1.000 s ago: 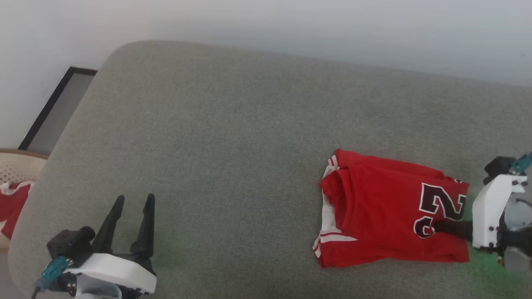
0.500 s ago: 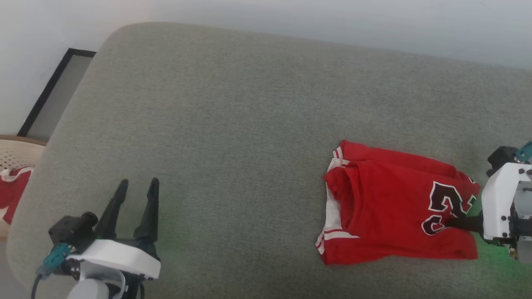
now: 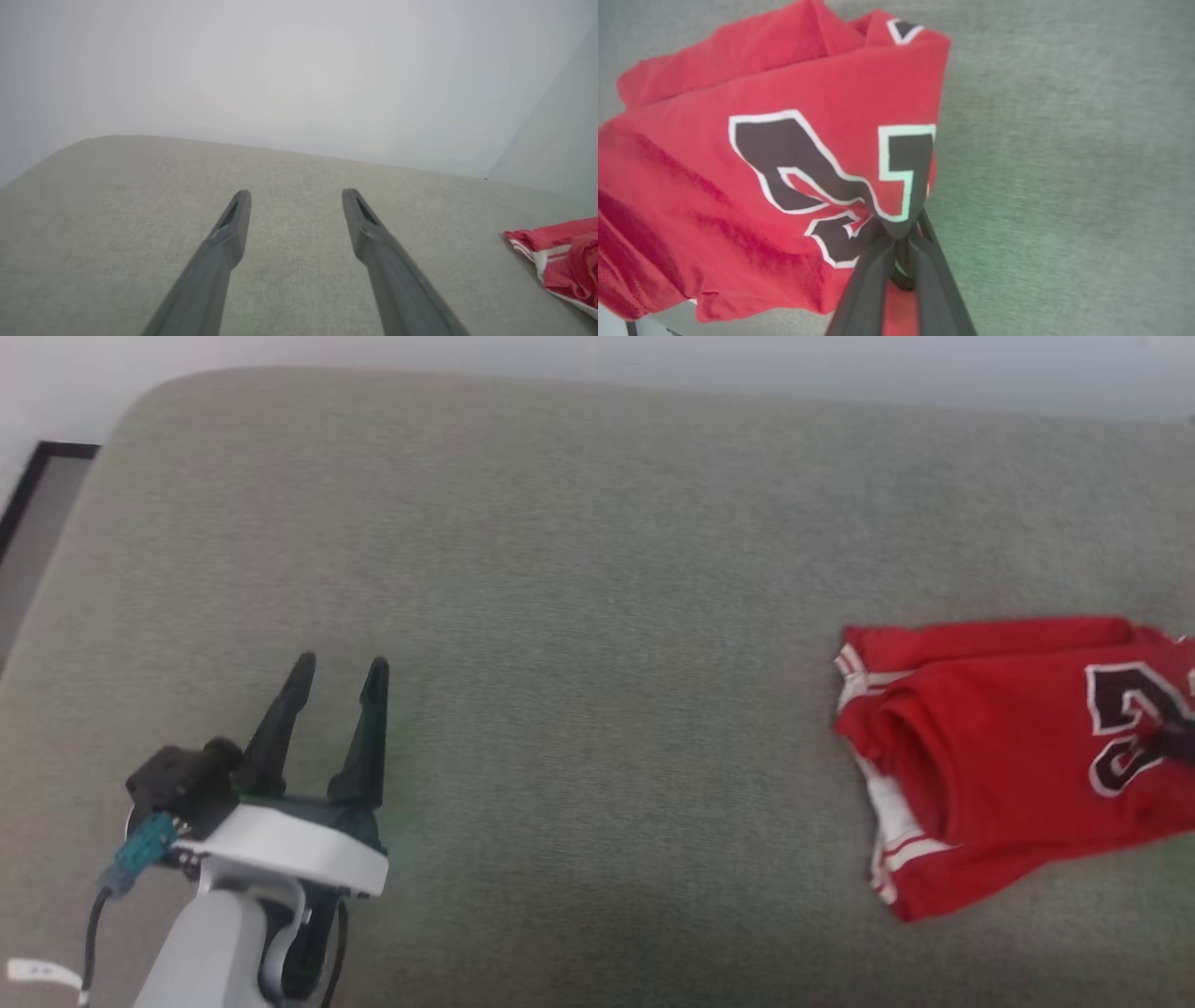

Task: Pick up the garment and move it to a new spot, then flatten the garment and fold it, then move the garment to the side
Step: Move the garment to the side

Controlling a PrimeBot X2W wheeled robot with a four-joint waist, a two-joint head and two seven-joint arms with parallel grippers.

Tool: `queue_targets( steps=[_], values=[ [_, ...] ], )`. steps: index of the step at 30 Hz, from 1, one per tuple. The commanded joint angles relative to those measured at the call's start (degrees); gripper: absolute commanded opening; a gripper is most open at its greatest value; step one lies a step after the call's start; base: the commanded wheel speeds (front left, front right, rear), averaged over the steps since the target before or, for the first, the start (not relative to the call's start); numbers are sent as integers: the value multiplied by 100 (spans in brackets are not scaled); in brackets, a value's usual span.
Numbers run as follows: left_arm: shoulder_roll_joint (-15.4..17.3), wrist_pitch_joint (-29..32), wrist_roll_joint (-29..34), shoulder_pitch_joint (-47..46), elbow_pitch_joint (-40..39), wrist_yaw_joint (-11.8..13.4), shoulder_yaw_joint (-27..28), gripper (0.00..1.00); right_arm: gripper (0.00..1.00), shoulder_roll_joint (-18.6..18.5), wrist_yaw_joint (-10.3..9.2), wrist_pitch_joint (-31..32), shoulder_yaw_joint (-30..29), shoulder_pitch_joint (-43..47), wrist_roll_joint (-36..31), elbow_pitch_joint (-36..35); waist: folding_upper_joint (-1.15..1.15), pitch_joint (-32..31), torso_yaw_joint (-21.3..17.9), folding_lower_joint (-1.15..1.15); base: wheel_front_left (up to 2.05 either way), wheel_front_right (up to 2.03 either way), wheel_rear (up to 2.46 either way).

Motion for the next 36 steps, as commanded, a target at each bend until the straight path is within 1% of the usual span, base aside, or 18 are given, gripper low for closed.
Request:
queue_targets(
  steps=[1, 10, 12, 15, 21, 22, 24, 25, 30, 32, 33, 36],
  values=[
    [-22, -26, 72, -177, -36, -14, -64, 100, 0, -84, -11, -76, -69, -151, -98, 43, 0, 151, -202, 0, 0, 0, 0],
    [-93, -26, 176, -731, -55, -14, -410, 100, 0, -504, -11, -578, -190, -853, -593, 265, 0, 551, -736, 0, 0, 0, 0],
    [-116, -26, 177, -788, -65, -14, -446, 100, 0, -563, -11, -670, -192, -941, -666, 295, 0, 600, -793, 0, 0, 0, 0],
    [-160, -25, 227, -940, -71, -14, -564, 100, 0, -679, -11, -870, -193, -1168, -842, 481, 0, 739, -960, 0, 0, 0, 0],
    [-177, -25, 308, -1271, -87, -14, -803, 100, 0, -879, -11, -1491, -247, -1579, -1238, 894, 0, 1018, -1247, 0, 0, 0, 0],
    [-193, -26, 313, -1366, -112, -14, -859, 100, 0, -983, -11, -1779, -206, -1691, -1423, 989, 0, 1118, -1321, 0, 0, 0, 0],
    [-193, -26, 327, -1408, -122, -14, -889, 100, 0, -1028, -12, -1895, -182, -1730, -1530, 1051, 0, 1163, -1350, 0, 0, 0, 0],
    [-187, -26, 346, -1504, -109, -14, -951, 100, 0, -1089, -12, -2134, -182, -1822, -1690, 1215, 0, 1238, -1395, 0, 0, 0, 0],
    [-198, -26, 329, -1720, -91, -14, -1100, 100, 0, -1275, -12, -2714, -167, -2003, -2077, 1659, 0, 1411, -1403, 0, 0, 0, 0],
    [-209, -26, 316, -1786, -89, -14, -1152, 100, 0, -1201, -11, -2930, -136, -2047, -2130, 1831, 0, 1472, -1374, 0, 0, 0, 0],
    [-203, -26, 286, -1844, -84, -14, -1196, 100, 0, -1165, -11, -3192, -82, -2117, -2205, 1953, 0, 1529, -1336, 0, 0, 0, 0],
    [-199, -26, 254, -1916, -53, -14, -1269, 100, 0, -1073, -11, -3448, -16, -2186, -2272, 2237, 0, 1609, -1260, 0, 0, 0, 0]
  ],
)
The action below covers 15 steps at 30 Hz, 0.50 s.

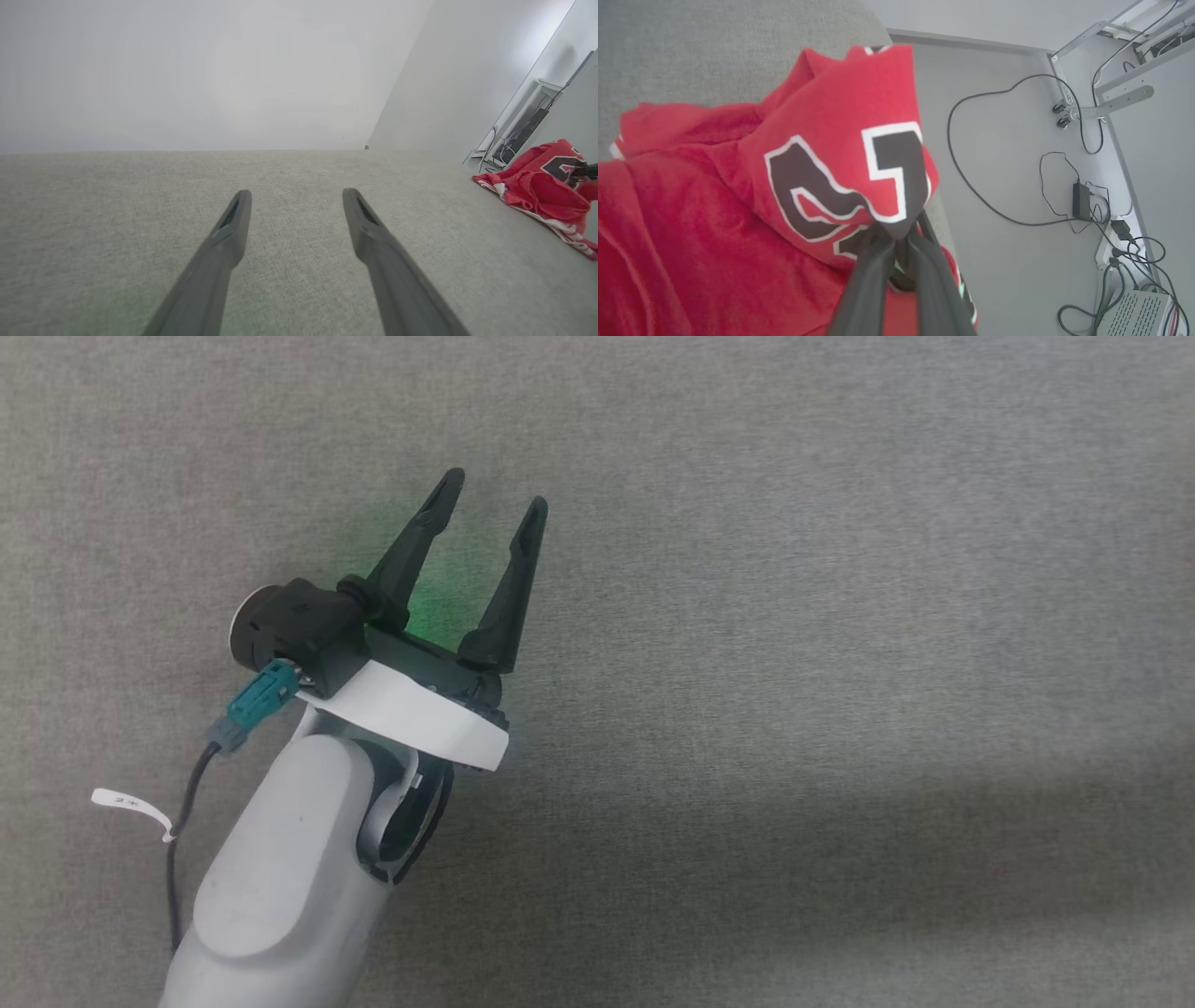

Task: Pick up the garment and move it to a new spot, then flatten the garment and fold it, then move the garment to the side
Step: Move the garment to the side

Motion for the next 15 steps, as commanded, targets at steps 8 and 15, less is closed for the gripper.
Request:
queue_targets(
  steps=[8, 15],
  values=[
    [42, -25, -98, -138, 12, -14, -25, 100, 0, 344, -11, -245, -32, -368, -112, 1008, 0, 157, 228, 0, 0, 0, 0],
    [115, -25, -251, 16, -48, -14, 111, 100, 100, 461, -11, -462, 85, -664, -218, 1367, 0, 63, 182, 0, 0, 0, 0]
  ],
)
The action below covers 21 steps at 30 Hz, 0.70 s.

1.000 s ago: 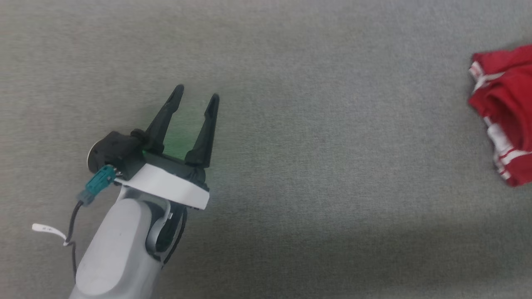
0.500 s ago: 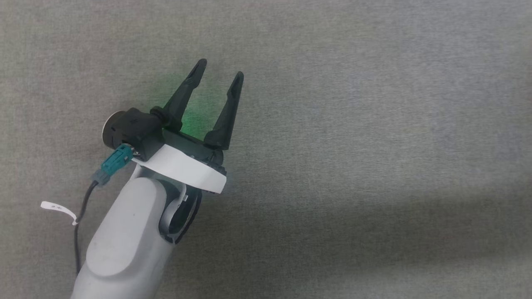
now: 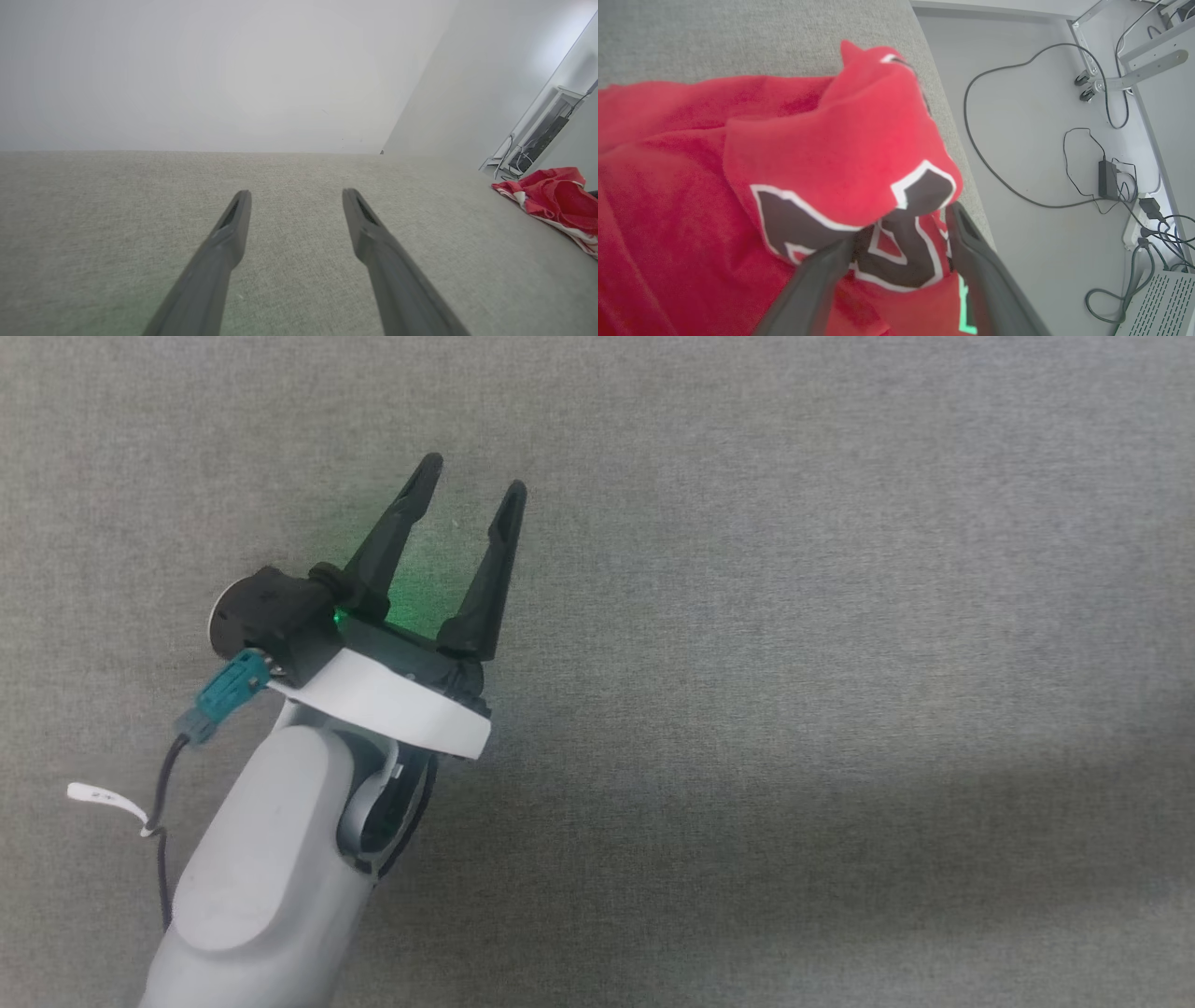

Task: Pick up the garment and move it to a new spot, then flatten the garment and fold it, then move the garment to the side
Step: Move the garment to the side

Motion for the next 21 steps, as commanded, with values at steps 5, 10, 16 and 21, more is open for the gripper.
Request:
queue_targets(
  steps=[5, 10, 16, 21],
  values=[
    [87, -25, -191, 178, -60, -14, 95, 100, 100, 114, -11, -191, 183, -116, 16, 5, 0, -172, -113, 0, 0, 0, 0],
    [136, -25, -401, 332, -89, -14, 198, 100, 100, 156, -11, -364, 265, -155, 156, 72, 0, -400, -180, 0, 0, 0, 0],
    [248, -26, -419, 554, -191, -14, 286, 100, 100, 303, -11, -570, 376, -152, 222, 108, 0, -728, -206, 0, 0, 0, 0],
    [254, -26, -302, 798, -245, -15, 512, 100, 100, 486, -11, -781, 507, 17, 365, -16, 0, -1035, -178, 0, 0, 0, 0]
  ],
)
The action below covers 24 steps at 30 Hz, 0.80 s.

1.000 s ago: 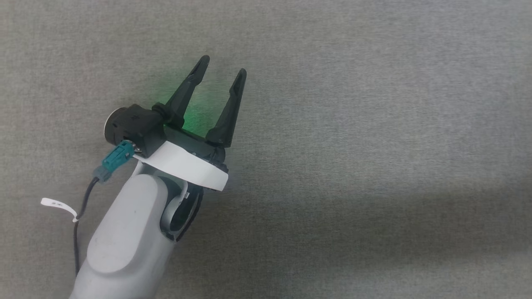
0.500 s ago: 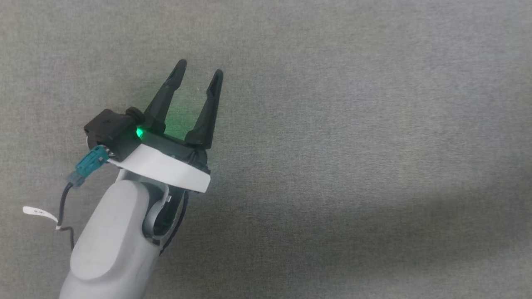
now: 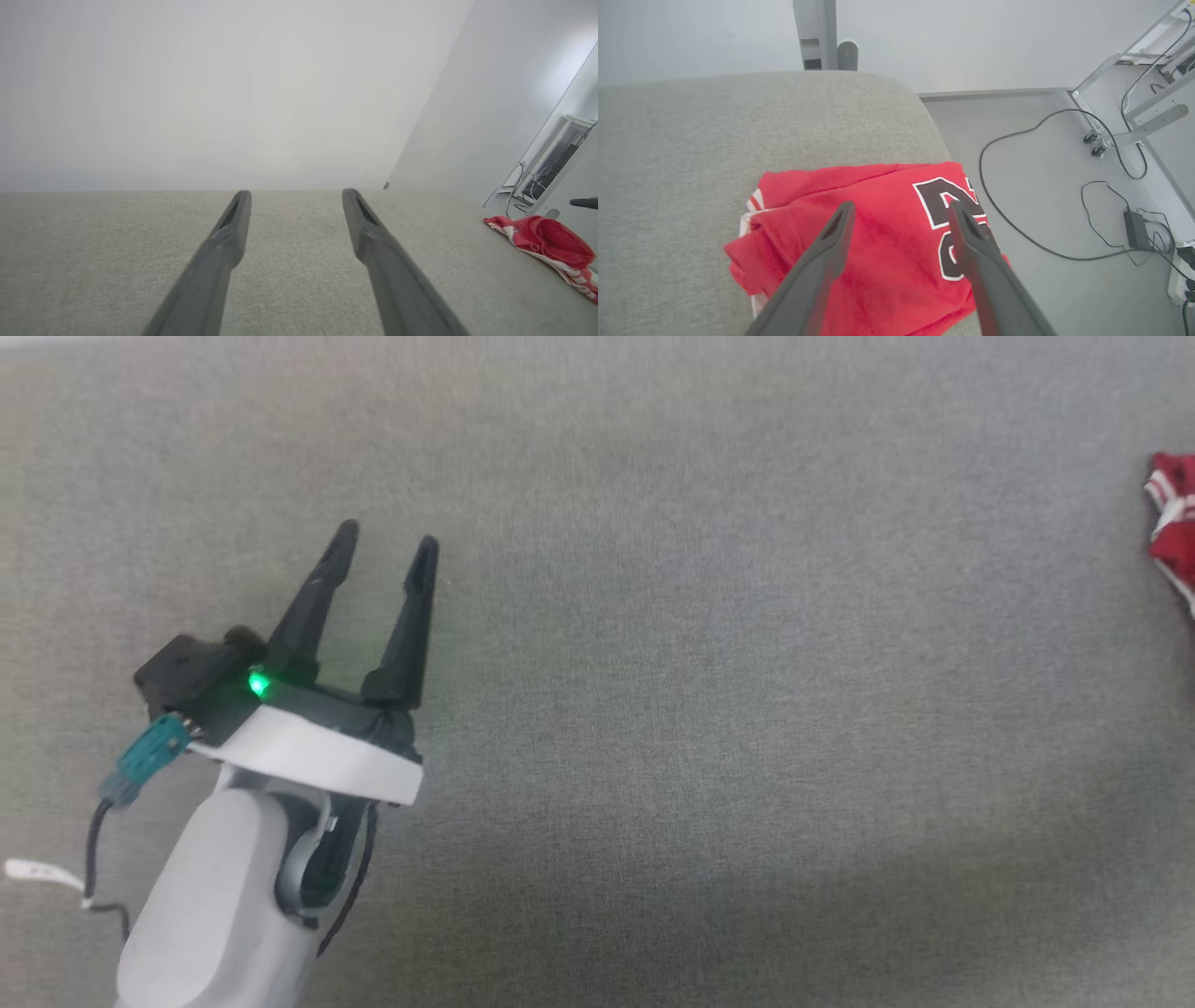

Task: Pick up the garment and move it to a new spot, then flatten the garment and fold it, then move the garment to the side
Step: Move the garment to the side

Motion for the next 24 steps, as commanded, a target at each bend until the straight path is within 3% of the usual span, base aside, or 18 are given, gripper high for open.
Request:
queue_targets(
  steps=[1, 13, 24],
  values=[
    [-9, -26, 51, 94, -37, -15, 74, 100, 100, 65, -11, -74, 19, 96, 51, -37, 0, -136, 25, 0, 0, 0, 0],
    [-21, -25, 163, 1016, -86, -15, 826, 100, 100, 602, -11, -1007, 463, 880, 473, -890, 0, -854, 119, 0, 0, 0, 0],
    [-61, -26, 245, 1793, -103, -14, 1254, 100, 100, 855, -11, -2093, 699, 1990, 615, -1670, 0, -1405, 373, 0, 0, 0, 0]
  ],
)
